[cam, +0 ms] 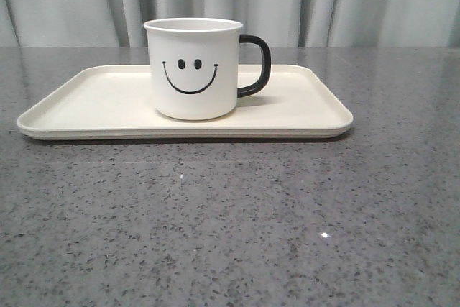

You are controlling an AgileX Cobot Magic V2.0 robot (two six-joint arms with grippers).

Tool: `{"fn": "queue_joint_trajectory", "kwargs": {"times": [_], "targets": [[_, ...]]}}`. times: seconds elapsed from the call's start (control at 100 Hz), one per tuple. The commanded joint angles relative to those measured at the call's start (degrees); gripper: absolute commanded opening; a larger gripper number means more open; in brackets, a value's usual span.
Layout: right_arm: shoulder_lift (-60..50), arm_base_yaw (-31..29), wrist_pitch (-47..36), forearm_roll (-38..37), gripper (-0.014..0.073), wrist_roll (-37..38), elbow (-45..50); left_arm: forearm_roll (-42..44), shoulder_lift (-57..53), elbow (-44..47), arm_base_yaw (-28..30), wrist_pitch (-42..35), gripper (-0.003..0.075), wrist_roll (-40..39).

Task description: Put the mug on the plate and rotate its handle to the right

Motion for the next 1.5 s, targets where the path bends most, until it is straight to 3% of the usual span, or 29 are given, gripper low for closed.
{"fn": "queue_joint_trajectory", "kwargs": {"times": [0.0,0.42,1.18,1.27,1.49], "targets": [[-2.35,0.03,-7.85,-3.45,-0.006,3.04,2.71,0.8,-0.28,-0.04,-0.49,-4.82,-0.002,-0.69],[-4.89,0.03,-3.65,-4.57,-0.006,3.59,9.94,-0.04,-0.28,0.79,-0.49,-8.07,-0.002,-0.69],[-4.89,0.03,-3.15,-4.57,-0.006,3.59,10.03,-0.31,-0.28,1.04,-0.59,-9.22,-0.002,-0.69],[-4.89,0.03,-3.09,-4.57,-0.006,3.59,10.03,-1.18,-2.07,3.87,0.47,-18.05,-0.002,-0.69],[-4.89,0.03,-2.82,-4.57,-0.006,3.59,10.03,-4.48,-14.0,25.49,5.57,-57.4,-0.002,-0.69]]}}
